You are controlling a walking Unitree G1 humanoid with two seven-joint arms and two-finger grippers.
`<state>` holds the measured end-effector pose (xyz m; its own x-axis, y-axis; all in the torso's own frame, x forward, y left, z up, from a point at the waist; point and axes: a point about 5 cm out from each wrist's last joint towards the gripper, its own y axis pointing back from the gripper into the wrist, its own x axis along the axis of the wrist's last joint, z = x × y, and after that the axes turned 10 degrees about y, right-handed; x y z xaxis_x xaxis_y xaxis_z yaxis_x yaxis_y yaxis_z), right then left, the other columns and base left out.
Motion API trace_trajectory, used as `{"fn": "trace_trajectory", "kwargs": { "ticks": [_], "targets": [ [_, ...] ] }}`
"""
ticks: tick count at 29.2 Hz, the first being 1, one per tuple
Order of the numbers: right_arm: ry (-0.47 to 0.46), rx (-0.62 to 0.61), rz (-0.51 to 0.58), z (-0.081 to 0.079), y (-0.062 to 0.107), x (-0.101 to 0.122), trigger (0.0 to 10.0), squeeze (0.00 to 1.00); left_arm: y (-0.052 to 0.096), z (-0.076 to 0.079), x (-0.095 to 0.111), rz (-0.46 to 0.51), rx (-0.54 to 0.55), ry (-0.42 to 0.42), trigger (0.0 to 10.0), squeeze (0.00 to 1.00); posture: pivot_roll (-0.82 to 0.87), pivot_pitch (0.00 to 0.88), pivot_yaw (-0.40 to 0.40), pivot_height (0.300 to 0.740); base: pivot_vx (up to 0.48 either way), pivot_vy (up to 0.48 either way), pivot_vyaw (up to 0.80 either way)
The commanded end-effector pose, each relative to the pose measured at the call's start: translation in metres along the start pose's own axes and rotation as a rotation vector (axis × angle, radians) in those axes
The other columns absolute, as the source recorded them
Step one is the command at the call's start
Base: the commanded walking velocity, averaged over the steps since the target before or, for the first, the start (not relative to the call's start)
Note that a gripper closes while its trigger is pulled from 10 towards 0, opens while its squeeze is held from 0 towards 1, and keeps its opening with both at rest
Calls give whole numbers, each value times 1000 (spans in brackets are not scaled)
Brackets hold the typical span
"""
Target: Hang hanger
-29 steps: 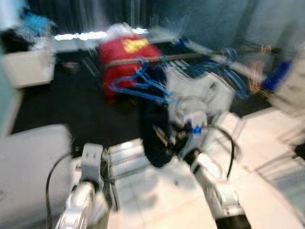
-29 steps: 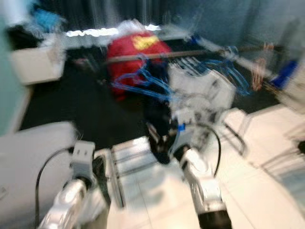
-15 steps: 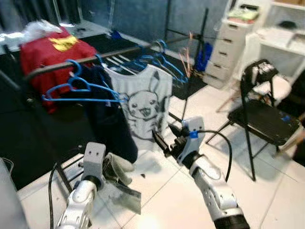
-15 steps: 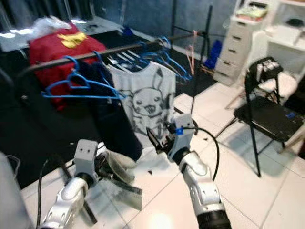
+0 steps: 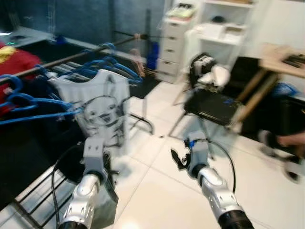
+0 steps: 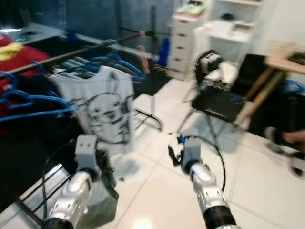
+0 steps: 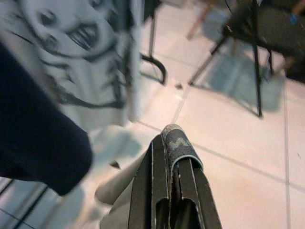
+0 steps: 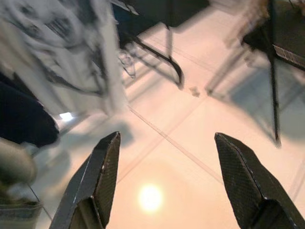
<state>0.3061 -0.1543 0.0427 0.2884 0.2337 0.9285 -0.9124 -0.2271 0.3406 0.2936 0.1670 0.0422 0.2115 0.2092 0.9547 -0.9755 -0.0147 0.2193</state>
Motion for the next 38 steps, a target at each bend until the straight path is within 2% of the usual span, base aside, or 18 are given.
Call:
{"fn": "trace_trajectory", "kwargs": {
  "ticks": [1,2,6,10,18,25,29,31,33,38],
  "targets": [
    [-34,-13,-63,-2,4,-19,10000,0,4,-6,-16,-58,32,-4,10000,0,4,0,-18,740,0,0,-800],
    [-34,-13,-63,-2,4,-19,10000,0,4,-6,-16,-58,32,-4,10000,0,4,0,-18,740,0,0,-800],
    [-121,-68,-114,-1,14,-45,10000,0,15,-17,-32,-119,77,-10,10000,0,30,0,-22,740,0,0,-800],
    [-108,-53,-129,-6,15,-55,10000,0,14,-16,-29,-95,73,1,10000,0,30,0,-29,740,0,0,-800],
    [-120,-43,-94,-9,12,-50,10000,0,13,-7,-29,-85,34,-35,10000,0,44,0,-17,740,0,0,-800],
    [-103,-42,-80,-12,8,-47,10000,0,9,-2,-33,-109,43,-30,10000,0,44,0,-15,740,0,0,-800],
    [-108,-50,-73,-11,8,-47,10000,0,8,-2,-31,-113,42,-28,10000,0,39,0,-4,740,0,0,-800],
    [-110,-65,-82,-9,9,-50,10000,0,7,-7,-30,-105,68,-51,10000,0,38,0,-1,740,0,0,-800],
    [-116,-68,-69,-9,9,-49,10000,0,6,-9,-27,-90,75,-24,10000,0,33,0,1,740,0,0,-800],
    [-113,-60,-63,-10,7,-47,10000,0,3,-1,-26,-99,24,-39,10000,0,46,0,-9,740,0,0,-800]
  ]
}}
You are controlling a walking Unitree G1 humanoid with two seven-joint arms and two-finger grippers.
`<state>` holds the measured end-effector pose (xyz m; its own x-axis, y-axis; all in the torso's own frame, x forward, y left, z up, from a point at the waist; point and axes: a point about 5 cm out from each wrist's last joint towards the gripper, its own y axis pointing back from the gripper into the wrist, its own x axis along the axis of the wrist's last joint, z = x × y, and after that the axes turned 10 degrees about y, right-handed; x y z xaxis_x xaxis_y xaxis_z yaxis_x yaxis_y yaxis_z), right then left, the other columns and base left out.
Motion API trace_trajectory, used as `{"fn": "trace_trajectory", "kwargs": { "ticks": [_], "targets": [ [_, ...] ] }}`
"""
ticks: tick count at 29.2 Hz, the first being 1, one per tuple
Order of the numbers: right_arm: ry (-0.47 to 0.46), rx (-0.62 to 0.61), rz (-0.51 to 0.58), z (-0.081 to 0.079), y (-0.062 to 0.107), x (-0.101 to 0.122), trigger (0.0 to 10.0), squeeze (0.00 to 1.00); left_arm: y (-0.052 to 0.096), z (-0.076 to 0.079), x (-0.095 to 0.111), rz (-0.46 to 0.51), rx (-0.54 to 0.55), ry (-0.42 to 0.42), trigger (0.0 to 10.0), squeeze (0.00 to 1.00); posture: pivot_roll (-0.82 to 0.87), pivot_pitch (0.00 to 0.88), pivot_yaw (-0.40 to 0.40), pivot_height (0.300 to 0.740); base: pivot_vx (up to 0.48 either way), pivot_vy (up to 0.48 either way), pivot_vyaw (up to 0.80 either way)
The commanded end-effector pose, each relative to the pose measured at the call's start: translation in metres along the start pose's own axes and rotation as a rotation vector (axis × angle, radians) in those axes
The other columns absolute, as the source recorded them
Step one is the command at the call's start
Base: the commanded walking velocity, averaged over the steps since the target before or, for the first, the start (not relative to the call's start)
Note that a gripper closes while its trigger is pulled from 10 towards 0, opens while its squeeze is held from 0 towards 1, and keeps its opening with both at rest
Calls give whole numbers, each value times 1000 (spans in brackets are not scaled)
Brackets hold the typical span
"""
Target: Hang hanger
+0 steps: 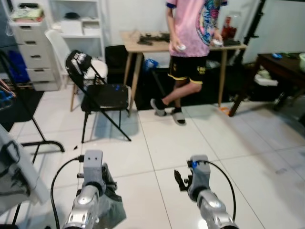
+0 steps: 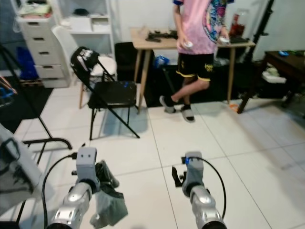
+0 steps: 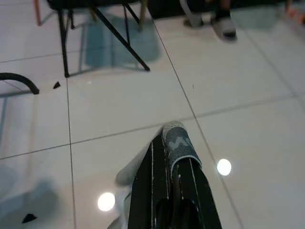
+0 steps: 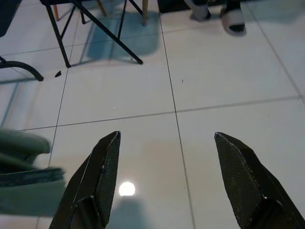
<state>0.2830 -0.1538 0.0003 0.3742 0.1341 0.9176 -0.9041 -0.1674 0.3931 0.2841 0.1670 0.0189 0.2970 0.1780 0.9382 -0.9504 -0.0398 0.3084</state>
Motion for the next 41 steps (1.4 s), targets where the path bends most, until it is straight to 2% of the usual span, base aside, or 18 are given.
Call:
{"fn": "trace_trajectory", "kwargs": {
  "ticks": [1,4,11,15,17,22,27,36,41],
  "targets": [
    [9,-4,-4,3,0,-1,10000,0,-2,7,-2,-16,-25,8,10000,0,50,0,-14,740,0,0,-800],
    [0,5,5,-1,-2,1,10000,0,-1,14,0,-7,-44,41,10000,0,67,0,-20,740,0,0,-800],
    [3,8,11,-2,-3,2,10000,0,0,14,0,-5,-40,52,10000,0,72,0,-14,740,0,0,-800],
    [0,-7,14,0,-4,4,10000,0,0,4,0,-4,-9,46,10000,0,73,0,-14,740,0,0,-800],
    [-4,-13,18,2,-4,4,10000,0,1,0,2,1,6,69,10000,0,80,0,-14,740,0,0,-800],
    [-14,-15,18,1,-5,5,10000,0,2,-10,-7,-61,68,77,10000,0,91,0,-21,740,0,0,-800],
    [-14,0,39,-2,-8,12,10000,0,-2,-2,4,-32,37,66,10000,0,92,0,-15,740,0,0,-800],
    [-30,-20,63,3,-10,17,10000,0,-9,1,9,-17,28,49,10000,0,67,0,2,740,0,0,-800],
    [-16,3,52,4,-8,13,10000,0,-8,5,12,13,44,49,10000,0,96,0,-36,740,0,0,-800]
  ]
}}
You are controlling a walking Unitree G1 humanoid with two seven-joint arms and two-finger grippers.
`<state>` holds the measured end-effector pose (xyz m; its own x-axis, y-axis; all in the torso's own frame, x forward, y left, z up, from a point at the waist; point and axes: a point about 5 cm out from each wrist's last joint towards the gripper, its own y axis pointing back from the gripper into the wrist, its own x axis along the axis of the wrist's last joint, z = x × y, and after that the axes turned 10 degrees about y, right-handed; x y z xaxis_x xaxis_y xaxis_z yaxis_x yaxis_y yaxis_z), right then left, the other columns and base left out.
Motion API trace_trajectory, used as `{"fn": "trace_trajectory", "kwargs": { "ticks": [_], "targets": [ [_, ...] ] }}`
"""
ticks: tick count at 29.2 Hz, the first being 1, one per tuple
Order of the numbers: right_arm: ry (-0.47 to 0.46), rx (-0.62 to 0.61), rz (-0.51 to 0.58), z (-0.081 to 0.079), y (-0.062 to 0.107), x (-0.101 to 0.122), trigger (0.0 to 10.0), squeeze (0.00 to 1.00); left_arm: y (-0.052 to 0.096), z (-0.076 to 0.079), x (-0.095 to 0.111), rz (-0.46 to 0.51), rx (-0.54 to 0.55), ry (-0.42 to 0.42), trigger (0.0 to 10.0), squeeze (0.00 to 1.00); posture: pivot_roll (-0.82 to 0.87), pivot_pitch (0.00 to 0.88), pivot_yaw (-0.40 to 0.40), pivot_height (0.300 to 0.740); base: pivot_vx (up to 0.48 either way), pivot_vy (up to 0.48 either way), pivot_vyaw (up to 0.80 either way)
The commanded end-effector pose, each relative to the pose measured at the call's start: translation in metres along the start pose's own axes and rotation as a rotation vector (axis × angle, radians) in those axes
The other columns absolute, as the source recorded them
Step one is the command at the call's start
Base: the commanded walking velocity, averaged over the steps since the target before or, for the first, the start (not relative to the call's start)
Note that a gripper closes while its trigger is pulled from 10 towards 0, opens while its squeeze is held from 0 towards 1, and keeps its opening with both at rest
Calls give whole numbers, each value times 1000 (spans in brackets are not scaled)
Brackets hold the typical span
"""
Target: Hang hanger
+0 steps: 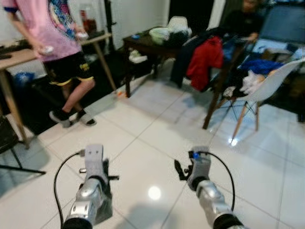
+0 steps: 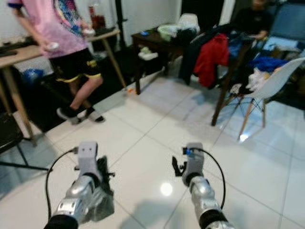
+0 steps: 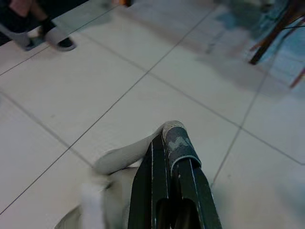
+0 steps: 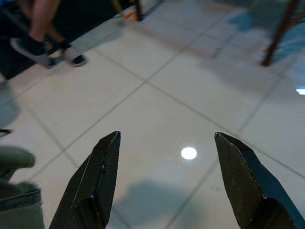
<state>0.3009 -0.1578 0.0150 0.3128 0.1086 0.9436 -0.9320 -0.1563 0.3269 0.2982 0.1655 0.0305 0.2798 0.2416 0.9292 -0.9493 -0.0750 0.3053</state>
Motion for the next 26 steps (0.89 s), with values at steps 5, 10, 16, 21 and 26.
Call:
{"fn": "trace_trajectory", "kwargs": {
  "ticks": [5,10,16,21,26],
  "targets": [
    [3,37,-29,-8,1,-7,10000,0,5,-3,-2,15,18,-21,10000,0,100,0,-46,740,0,0,-800],
    [1,46,-24,-10,-1,-5,10000,0,5,-6,-1,25,23,-14,10000,0,107,0,-50,740,0,0,-800],
    [21,108,4,-17,-5,4,10000,0,4,-3,11,87,30,-34,10000,0,93,0,-56,740,0,0,-800],
    [40,145,15,-20,-6,7,10000,0,4,2,17,119,15,-14,10000,0,85,0,-61,740,0,0,-320],
    [74,157,28,-19,-5,7,10000,0,3,12,23,149,-15,10,10000,0,54,0,-50,740,159,0,0]
  ]
}}
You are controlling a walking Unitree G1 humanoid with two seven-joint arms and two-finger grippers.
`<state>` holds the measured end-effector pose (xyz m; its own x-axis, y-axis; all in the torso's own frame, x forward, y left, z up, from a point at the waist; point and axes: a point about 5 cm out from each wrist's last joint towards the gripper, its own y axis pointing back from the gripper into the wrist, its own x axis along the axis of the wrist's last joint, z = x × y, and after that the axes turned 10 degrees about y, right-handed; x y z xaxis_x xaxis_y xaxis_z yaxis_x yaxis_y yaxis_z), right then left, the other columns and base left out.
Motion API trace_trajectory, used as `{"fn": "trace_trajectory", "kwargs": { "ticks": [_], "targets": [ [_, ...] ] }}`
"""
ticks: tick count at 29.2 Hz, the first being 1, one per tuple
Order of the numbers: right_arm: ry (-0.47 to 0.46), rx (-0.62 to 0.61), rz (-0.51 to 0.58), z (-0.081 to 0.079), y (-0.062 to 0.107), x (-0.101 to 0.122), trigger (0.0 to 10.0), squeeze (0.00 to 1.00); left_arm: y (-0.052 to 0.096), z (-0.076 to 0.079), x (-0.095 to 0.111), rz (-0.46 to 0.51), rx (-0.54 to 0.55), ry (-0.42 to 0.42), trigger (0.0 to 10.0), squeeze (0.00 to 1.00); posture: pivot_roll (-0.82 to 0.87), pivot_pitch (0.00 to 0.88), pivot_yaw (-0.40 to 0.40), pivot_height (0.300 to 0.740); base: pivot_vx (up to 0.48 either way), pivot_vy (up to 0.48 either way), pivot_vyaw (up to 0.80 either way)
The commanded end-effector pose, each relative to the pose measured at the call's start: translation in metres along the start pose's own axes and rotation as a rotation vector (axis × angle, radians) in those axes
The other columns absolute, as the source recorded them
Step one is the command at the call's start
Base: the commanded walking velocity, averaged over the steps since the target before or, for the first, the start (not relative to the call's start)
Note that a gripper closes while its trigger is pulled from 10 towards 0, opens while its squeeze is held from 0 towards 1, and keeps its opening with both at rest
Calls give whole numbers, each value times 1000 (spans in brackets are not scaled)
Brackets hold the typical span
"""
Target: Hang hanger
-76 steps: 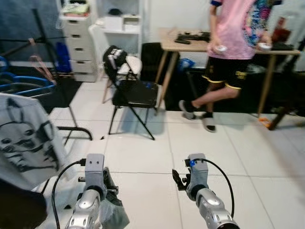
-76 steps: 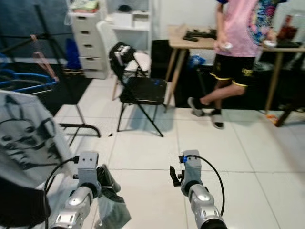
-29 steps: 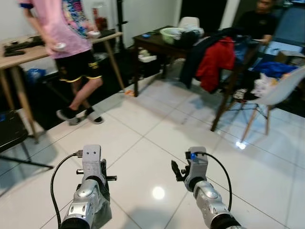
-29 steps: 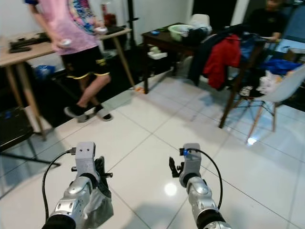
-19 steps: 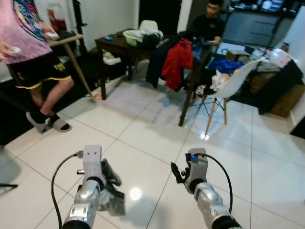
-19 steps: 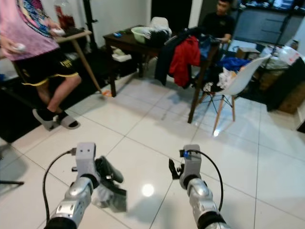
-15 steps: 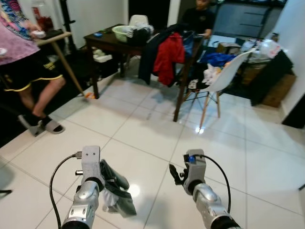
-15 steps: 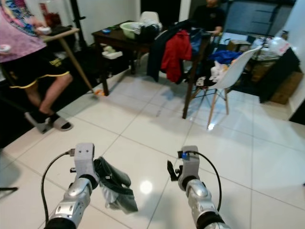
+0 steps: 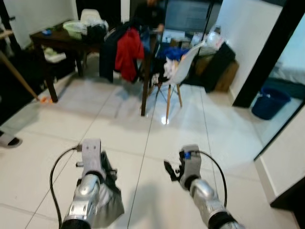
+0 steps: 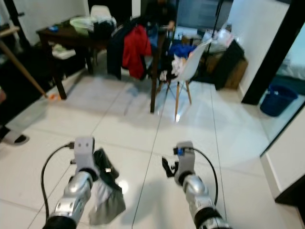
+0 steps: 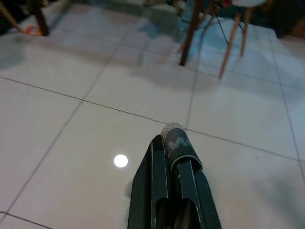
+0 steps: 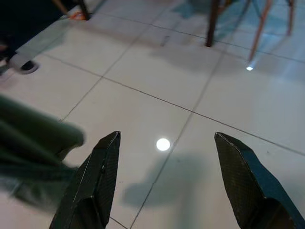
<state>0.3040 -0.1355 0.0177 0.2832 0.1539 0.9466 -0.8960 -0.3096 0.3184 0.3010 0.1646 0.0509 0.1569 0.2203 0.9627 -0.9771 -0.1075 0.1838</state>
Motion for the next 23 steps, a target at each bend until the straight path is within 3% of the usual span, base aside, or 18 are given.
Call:
{"fn": "trace_trajectory", "kwargs": {
  "ticks": [1,8,23],
  "targets": [
    [29,-1,7,2,1,0,10000,0,-1,7,3,18,-18,22,10000,0,54,0,-50,740,307,0,0],
    [11,-41,48,7,-1,9,10000,0,-3,4,6,21,-13,-2,10000,0,51,0,-66,740,311,0,0],
    [6,-17,82,-3,-10,23,10000,0,-4,-1,23,59,-8,16,10000,0,79,0,-49,740,332,0,0]
  ]
}}
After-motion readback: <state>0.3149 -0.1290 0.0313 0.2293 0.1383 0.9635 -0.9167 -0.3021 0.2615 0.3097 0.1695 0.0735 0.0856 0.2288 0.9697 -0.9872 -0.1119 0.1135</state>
